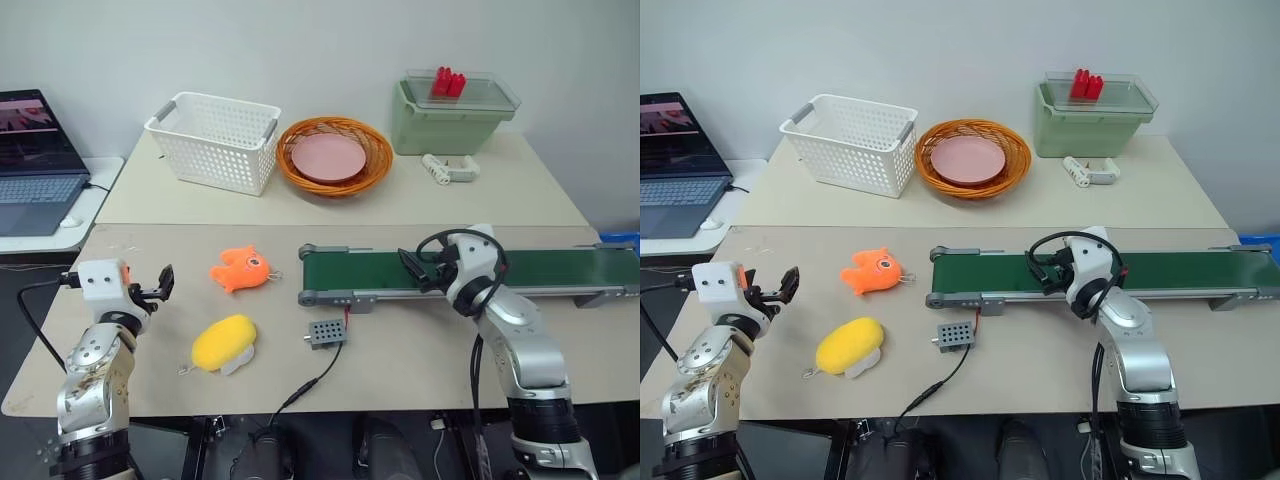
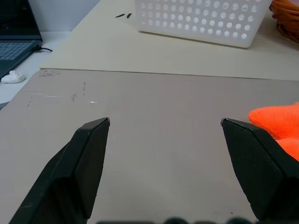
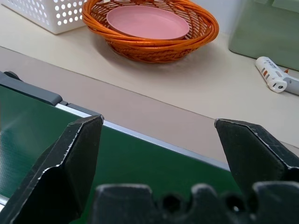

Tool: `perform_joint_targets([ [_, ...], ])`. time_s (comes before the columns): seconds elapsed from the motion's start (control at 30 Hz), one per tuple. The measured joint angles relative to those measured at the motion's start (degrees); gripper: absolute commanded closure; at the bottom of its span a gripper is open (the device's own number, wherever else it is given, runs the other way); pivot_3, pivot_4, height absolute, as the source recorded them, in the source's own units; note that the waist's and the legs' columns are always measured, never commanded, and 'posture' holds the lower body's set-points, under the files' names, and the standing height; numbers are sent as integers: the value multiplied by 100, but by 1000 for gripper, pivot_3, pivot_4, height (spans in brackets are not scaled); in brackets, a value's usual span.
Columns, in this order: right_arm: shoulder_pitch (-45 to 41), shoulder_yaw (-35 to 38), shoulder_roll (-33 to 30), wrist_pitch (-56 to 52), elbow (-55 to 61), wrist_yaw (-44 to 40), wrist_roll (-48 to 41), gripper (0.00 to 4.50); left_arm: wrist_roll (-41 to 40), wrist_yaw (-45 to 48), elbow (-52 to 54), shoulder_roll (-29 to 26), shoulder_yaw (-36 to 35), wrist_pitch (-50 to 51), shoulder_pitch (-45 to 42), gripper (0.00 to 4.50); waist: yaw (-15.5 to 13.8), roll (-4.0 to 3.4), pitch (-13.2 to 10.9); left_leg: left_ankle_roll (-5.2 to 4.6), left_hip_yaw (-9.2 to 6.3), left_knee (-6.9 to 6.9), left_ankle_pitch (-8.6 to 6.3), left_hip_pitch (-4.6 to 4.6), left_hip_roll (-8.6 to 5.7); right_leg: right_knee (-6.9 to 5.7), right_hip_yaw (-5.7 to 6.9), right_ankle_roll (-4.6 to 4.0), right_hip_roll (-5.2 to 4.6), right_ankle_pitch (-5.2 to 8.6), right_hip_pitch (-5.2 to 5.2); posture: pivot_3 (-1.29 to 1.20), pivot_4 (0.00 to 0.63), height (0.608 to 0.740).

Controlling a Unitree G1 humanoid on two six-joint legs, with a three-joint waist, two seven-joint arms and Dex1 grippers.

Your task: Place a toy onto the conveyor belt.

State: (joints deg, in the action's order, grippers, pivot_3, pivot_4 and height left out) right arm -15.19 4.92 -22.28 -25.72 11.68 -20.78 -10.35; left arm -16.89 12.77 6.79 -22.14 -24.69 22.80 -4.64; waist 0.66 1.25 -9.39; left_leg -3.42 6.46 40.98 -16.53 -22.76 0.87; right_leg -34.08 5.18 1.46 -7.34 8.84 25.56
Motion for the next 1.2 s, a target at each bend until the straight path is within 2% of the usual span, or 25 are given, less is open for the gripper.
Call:
perform_joint_targets([
  [0.1,-4,-98,-160,-21,30,-305,-83,0,-186,29,106,17,-27,171,18,430,2,0,0,0,1,0,0,-4,0,0,-3,0,0,0,4,0,150,740],
  [0.2,-108,-625,-845,-45,474,-1737,-584,0,-785,73,480,190,-168,515,61,430,2,0,0,-2,-2,2,0,-8,0,-1,-5,0,0,0,12,0,150,740],
  [0.33,-413,-944,-1918,-101,1342,-3634,-1486,0,-968,66,594,169,-208,630,154,430,-6,0,-1,-13,-12,0,-6,-4,3,2,3,-1,4,0,3,0,150,740],
  [0.4,-552,-1022,-2153,-110,1474,-4147,-1699,0,-1012,31,624,150,-268,640,237,430,-7,5,0,-47,-17,2,-27,8,4,5,7,-1,3,1,-13,0,150,740],
  [0.53,-887,-1137,-2219,-153,1458,-4586,-1849,0,-1098,-44,843,152,-304,766,347,430,-31,6,0,-54,-15,4,-32,13,1,6,7,-6,-7,4,-18,0,150,740],
  [0.6,-911,-1184,-2221,-174,1461,-4678,-1900,0,-1311,-55,1100,158,-377,923,541,430,-50,6,0,-25,-14,3,-16,12,1,6,6,-7,-11,4,-15,0,150,740],
  [0.83,-1009,-1327,-2156,-194,1451,-4707,-1904,0,-3049,279,2011,93,-660,2050,1409,430,-112,6,0,-7,-14,3,-8,0,1,2,7,-18,-13,11,2,0,150,740],
  [0.93,-1041,-1348,-2115,-190,1354,-4673,-1844,0,-3374,662,2214,-306,-730,2319,1974,430,-121,4,0,-1,-10,0,-5,3,2,-5,6,-63,-10,40,9,0,150,740],
  [1.0,-1048,-1383,-2082,-174,1300,-4662,-1770,0,-3247,1430,2389,-1291,-672,2363,2615,430,-121,20,1,9,-8,-5,0,-4,8,-13,10,-87,0,55,26,0,150,740],
  [1.17,-995,-1497,-1944,-92,1201,-4551,-1599,0,-2537,2707,2342,-2630,-351,1881,2525,430,-205,1,4,15,-3,-4,4,-20,4,-13,11,-94,-4,59,44,0,150,740],
  [1.2,-954,-1497,-1943,-82,1200,-4527,-1564,0,-2502,2861,2341,-2727,-314,1829,2438,430,-201,1,4,13,-1,-4,3,-28,4,-10,8,-93,-4,58,49,0,150,740],
])
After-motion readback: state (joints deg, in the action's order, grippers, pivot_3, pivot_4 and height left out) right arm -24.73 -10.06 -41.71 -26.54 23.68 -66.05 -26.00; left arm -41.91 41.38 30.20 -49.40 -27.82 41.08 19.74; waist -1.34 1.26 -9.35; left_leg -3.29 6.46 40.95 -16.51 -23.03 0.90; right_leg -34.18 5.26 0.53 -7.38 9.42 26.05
